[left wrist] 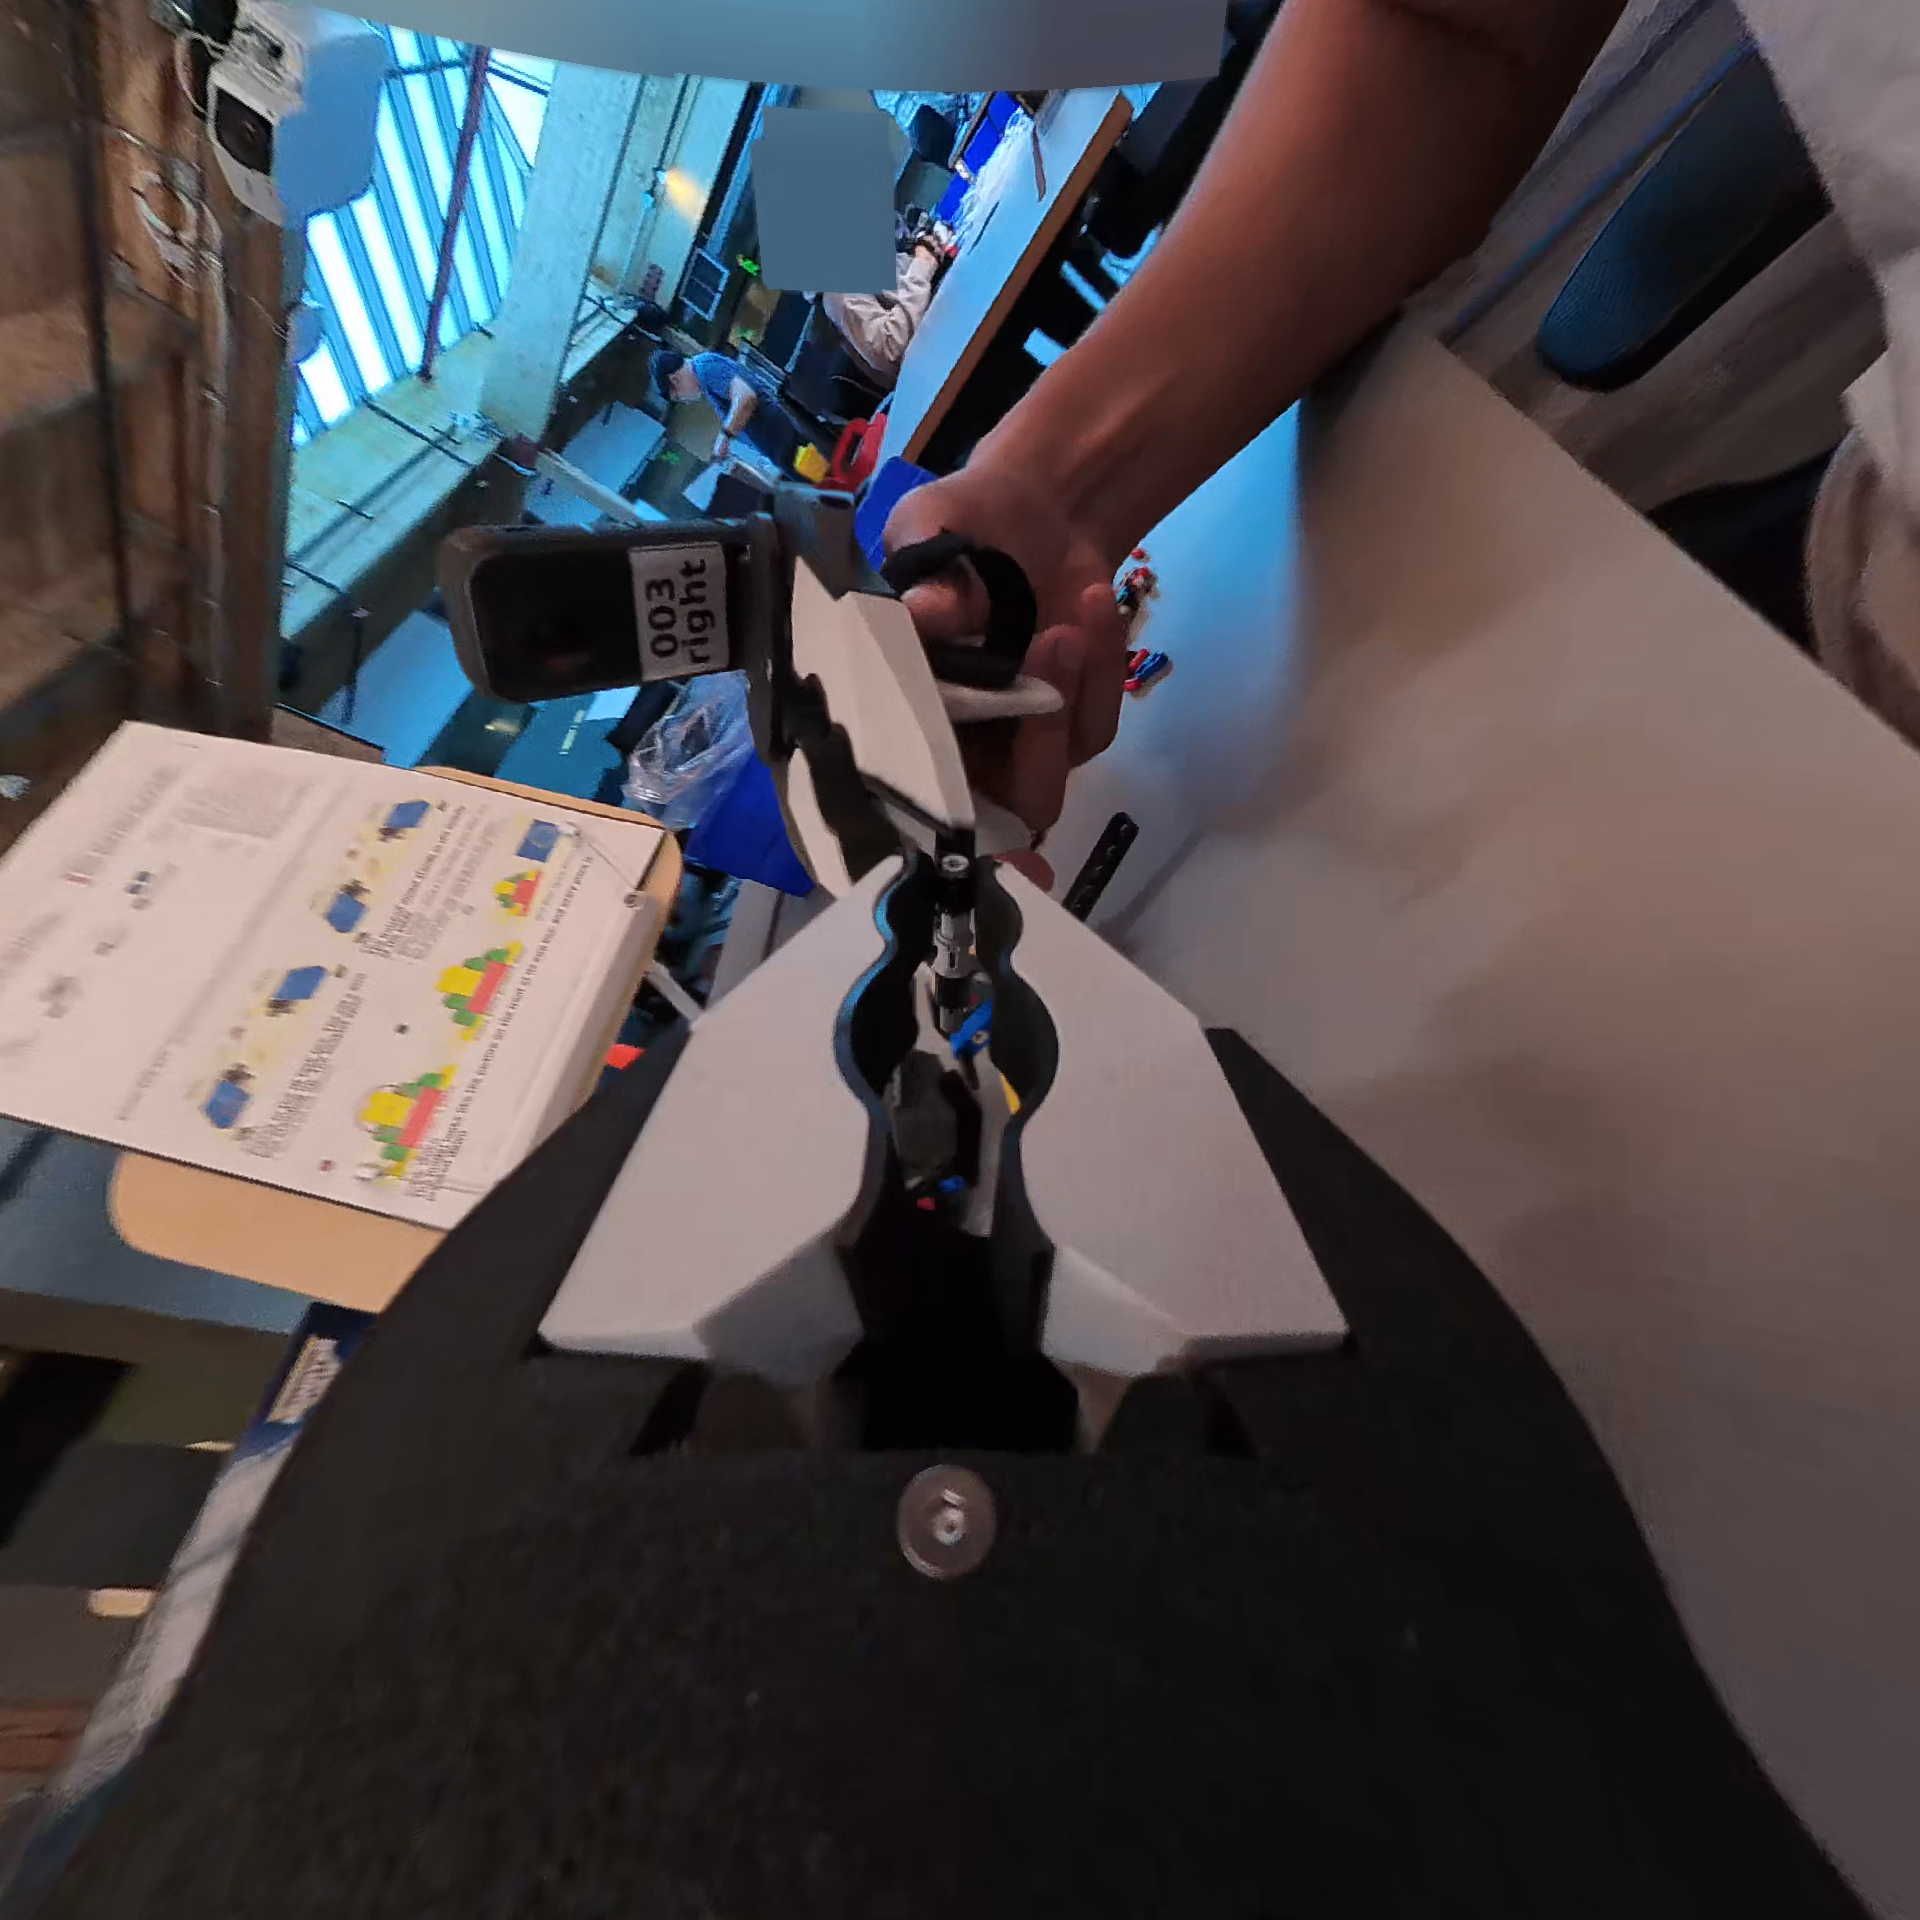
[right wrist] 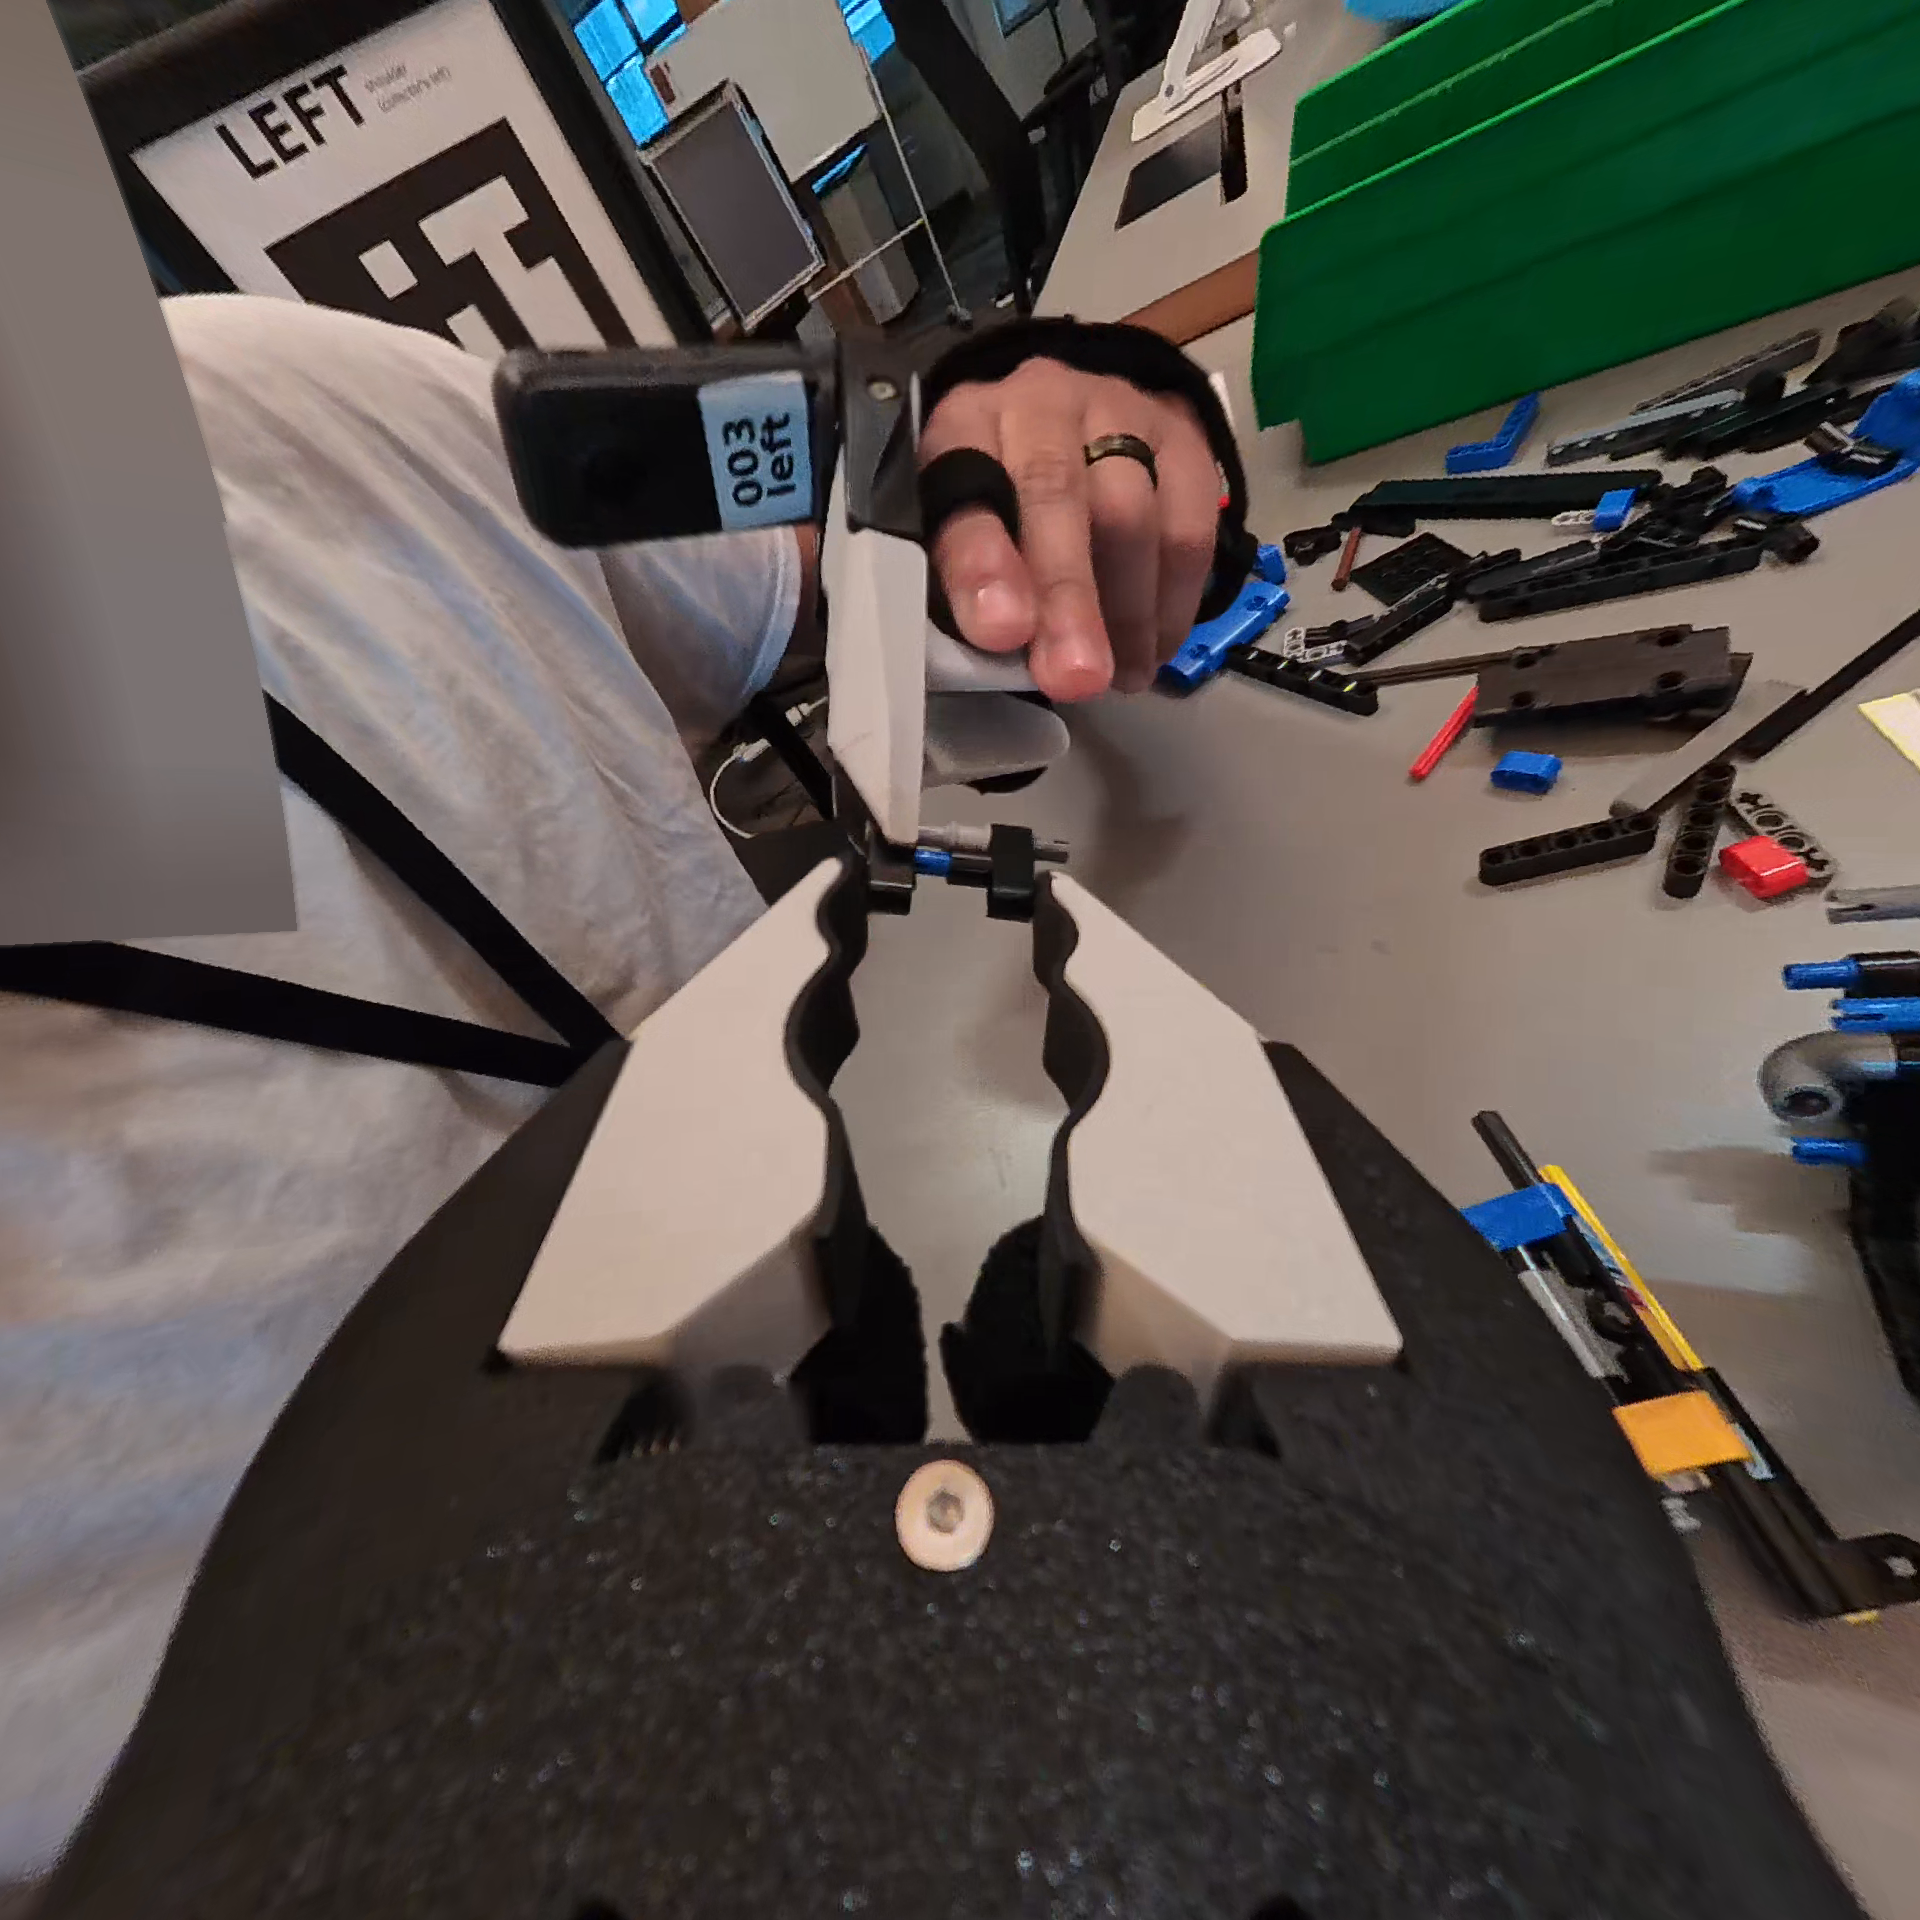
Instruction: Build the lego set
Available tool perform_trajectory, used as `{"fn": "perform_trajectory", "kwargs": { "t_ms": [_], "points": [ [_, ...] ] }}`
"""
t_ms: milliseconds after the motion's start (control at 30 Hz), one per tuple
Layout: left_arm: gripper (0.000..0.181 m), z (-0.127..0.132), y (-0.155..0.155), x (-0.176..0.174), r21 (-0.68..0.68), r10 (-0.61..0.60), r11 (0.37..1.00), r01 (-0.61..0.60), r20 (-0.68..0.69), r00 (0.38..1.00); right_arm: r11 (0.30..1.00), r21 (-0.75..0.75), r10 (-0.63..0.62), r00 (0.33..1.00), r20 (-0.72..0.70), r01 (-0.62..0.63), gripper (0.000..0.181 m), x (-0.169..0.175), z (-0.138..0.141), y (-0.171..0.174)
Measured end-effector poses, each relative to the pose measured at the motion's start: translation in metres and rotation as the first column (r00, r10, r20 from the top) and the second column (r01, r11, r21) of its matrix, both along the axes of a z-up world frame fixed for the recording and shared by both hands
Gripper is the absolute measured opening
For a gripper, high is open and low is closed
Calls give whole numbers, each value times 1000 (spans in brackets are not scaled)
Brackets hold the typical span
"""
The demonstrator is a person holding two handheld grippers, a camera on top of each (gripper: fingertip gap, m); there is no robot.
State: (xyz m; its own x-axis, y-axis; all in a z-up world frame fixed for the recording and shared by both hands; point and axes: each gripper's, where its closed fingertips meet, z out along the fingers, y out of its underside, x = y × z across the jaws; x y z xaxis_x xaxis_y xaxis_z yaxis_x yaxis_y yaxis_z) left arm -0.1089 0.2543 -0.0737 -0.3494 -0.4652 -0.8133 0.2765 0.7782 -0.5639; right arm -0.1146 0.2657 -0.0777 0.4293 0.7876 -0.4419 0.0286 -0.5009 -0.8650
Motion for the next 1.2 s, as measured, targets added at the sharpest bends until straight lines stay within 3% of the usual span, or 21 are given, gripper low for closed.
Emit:
{"fn": "perform_trajectory", "kwargs": {
  "t_ms": [200, 467, 800, 933, 1200],
  "points": [
    [5, 4, 7, 7, 139, 148, 975, -174, 181, 972, 997, 56, -56, 998, 12, 55, 30, 6, 5, 7],
    [6, 13, 11, 8, 137, 252, 944, -299, 281, 926, 988, 128, -90, 996, -9, 90, 29, 7, 14, 10],
    [6, 5, 17, 11, 174, 228, 945, -277, 254, 940, 975, 182, -143, 987, 77, 127, 28, 12, 7, 15],
    [5, -2, 11, 9, 262, 172, 934, -242, 265, 949, 994, 81, -72, 996, 53, 67, 29, 8, 0, 9],
    [5, -11, 9, 10, 363, 147, 896, -254, 298, 943, 985, 156, -105, 975, 195, 75, 32, 8, -9, 10]
  ]
}}
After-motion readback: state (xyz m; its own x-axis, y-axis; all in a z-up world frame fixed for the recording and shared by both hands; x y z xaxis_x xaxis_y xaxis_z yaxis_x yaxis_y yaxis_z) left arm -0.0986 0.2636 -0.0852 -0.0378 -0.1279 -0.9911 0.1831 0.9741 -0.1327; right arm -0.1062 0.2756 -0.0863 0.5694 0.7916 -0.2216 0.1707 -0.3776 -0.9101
